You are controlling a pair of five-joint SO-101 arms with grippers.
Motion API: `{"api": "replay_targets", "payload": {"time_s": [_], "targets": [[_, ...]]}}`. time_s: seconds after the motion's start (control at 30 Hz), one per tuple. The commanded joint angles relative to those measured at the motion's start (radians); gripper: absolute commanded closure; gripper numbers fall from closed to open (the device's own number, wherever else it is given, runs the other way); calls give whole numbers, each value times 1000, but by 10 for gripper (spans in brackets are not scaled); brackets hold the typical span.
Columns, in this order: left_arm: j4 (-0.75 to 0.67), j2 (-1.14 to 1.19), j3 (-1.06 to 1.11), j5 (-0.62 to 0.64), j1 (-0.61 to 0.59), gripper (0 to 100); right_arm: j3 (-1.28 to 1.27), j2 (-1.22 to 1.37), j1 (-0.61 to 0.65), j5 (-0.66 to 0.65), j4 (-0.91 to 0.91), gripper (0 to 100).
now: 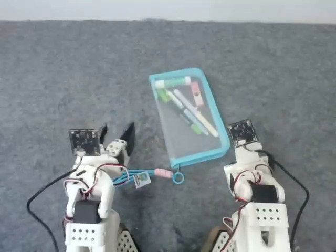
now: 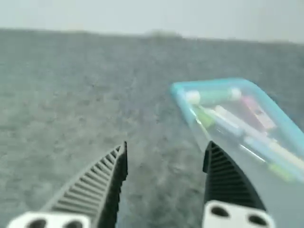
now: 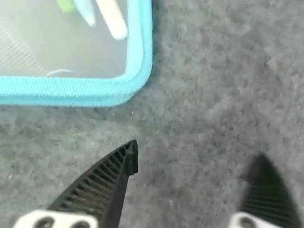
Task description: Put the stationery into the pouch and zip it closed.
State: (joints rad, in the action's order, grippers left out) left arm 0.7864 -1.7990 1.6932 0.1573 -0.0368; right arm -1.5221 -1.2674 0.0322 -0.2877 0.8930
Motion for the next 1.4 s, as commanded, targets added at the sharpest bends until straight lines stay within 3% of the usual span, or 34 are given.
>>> {"api": "replay_targets", "payload": {"time_s": [0.0, 0.07, 0.17, 0.33, 0.47, 0.7, 0.87, 1.37], "targets": [[57, -14, -8, 11, 87, 754, -15, -19, -13, 5, -107, 920], [78, -14, -8, 11, 109, 754, -31, -19, -13, 5, -157, 997], [98, -14, -8, 11, 114, 786, -58, -19, -12, 5, -205, 959], [100, -12, -8, 11, 114, 998, -92, -19, -12, 5, -209, 946], [141, -12, -8, 9, 114, 985, -127, -24, -16, 5, -211, 950], [397, -15, -8, 9, 114, 985, -169, -136, -19, 5, -194, 950], [479, -20, -8, 11, 114, 985, -169, -229, -15, 5, -51, 950], [476, -18, -8, 11, 114, 985, -164, -506, -15, 5, 366, 950]]}}
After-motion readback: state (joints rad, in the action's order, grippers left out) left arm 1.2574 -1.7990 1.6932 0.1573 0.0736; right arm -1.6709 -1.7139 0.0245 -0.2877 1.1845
